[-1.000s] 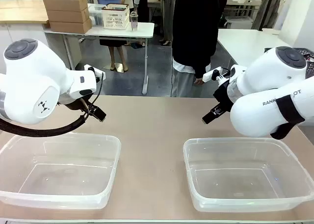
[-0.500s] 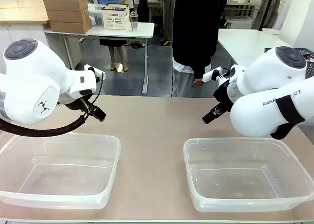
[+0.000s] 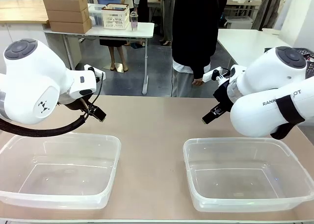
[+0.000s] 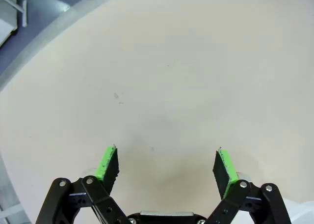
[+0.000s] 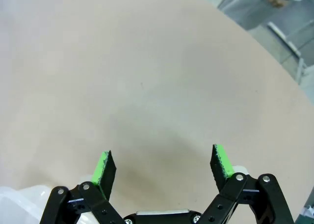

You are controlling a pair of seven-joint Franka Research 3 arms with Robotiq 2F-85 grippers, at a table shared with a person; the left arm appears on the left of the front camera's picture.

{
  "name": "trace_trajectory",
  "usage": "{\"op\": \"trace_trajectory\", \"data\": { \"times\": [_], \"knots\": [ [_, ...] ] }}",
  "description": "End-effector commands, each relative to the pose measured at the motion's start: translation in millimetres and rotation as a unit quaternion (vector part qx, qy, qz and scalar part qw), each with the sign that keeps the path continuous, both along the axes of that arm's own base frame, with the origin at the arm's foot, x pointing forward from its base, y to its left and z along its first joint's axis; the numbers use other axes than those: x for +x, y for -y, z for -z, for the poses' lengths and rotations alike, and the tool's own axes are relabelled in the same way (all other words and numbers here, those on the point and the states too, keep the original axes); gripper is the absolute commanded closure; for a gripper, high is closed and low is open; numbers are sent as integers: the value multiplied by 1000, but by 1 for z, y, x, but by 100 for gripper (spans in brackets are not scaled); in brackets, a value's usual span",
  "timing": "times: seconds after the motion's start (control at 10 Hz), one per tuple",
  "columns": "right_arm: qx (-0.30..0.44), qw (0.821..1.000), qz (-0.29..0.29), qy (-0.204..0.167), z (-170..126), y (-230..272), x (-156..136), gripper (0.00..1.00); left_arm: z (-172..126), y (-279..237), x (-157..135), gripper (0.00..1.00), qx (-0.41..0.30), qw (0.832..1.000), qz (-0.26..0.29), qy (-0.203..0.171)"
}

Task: Sort the waste into each basket.
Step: Pick up the Organizing box on the left side of the table and lift it.

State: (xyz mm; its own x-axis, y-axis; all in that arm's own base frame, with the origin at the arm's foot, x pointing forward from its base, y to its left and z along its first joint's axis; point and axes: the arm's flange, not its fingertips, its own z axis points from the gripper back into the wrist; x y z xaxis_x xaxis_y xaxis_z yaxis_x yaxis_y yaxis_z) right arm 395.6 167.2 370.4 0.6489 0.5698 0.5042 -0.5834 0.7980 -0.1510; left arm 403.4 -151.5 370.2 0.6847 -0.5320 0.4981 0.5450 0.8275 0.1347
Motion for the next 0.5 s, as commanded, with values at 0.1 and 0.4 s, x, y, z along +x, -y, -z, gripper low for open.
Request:
{"op": "trace_trajectory", "data": {
  "times": [0.1,0.4],
  "knots": [
    [0,1000,0,0,0,0,0,0,0,0,0,0,0,1000,0,0],
    [25,995,83,-54,-142,22,-80,0,-135,4,-71,0,-39,994,-77,-72]
  ]
}}
